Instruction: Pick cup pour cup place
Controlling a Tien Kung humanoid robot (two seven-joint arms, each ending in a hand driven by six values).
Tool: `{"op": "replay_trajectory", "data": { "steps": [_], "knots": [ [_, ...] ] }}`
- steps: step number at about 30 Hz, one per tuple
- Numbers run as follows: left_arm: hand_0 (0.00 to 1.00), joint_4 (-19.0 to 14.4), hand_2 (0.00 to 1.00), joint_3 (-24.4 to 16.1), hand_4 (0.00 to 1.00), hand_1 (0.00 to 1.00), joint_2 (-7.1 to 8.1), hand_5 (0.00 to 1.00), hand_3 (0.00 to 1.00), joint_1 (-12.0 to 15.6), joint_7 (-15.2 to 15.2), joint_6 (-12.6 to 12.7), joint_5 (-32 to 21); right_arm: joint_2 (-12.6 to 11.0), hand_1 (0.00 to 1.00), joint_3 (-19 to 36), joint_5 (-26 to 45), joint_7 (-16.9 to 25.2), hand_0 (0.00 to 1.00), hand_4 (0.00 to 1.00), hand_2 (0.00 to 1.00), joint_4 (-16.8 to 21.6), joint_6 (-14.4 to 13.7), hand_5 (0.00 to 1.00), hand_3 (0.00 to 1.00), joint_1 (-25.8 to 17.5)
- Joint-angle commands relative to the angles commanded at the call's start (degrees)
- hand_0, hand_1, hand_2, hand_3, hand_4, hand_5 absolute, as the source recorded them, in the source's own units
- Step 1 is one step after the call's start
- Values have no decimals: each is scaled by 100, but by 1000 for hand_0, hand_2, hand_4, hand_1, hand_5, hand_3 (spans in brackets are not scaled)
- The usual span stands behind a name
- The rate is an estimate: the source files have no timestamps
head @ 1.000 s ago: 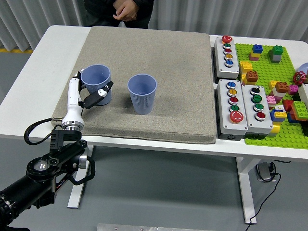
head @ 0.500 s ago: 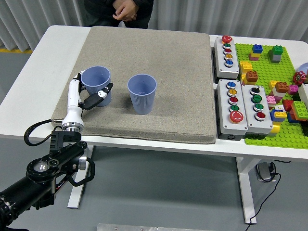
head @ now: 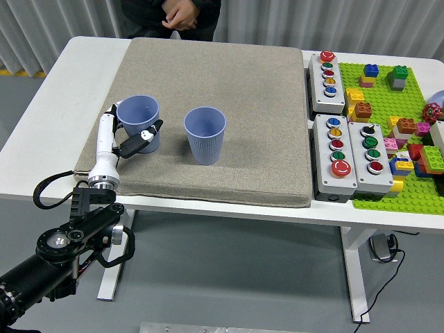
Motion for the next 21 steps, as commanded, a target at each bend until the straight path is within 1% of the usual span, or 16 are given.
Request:
{"op": "replay_trajectory", "data": {
  "steps": [2,3,14,15,21],
  "knots": [
    [620,-12,681,-4,852,648,8,219,709,-7,7,-38,11,-1,636,0,1,0,696,2,594,0,0,250,597,2],
    [667,-12,770,-7,888,702,10,269,795,-12,11,-46,22,-2,636,2,-1,0,697,2,594,0,1,248,597,2],
    [677,-5,786,-12,889,703,30,264,801,-23,73,-90,122,-4,636,22,-22,0,697,2,594,2,5,248,597,15],
    [681,-6,786,-12,868,706,32,238,799,-26,75,-90,122,-5,636,18,-16,0,697,2,594,1,5,247,597,18],
    [684,-21,786,-18,871,711,38,242,798,-34,89,-109,135,-5,636,12,-3,-4,697,2,594,2,1,246,597,26]
  ]
}}
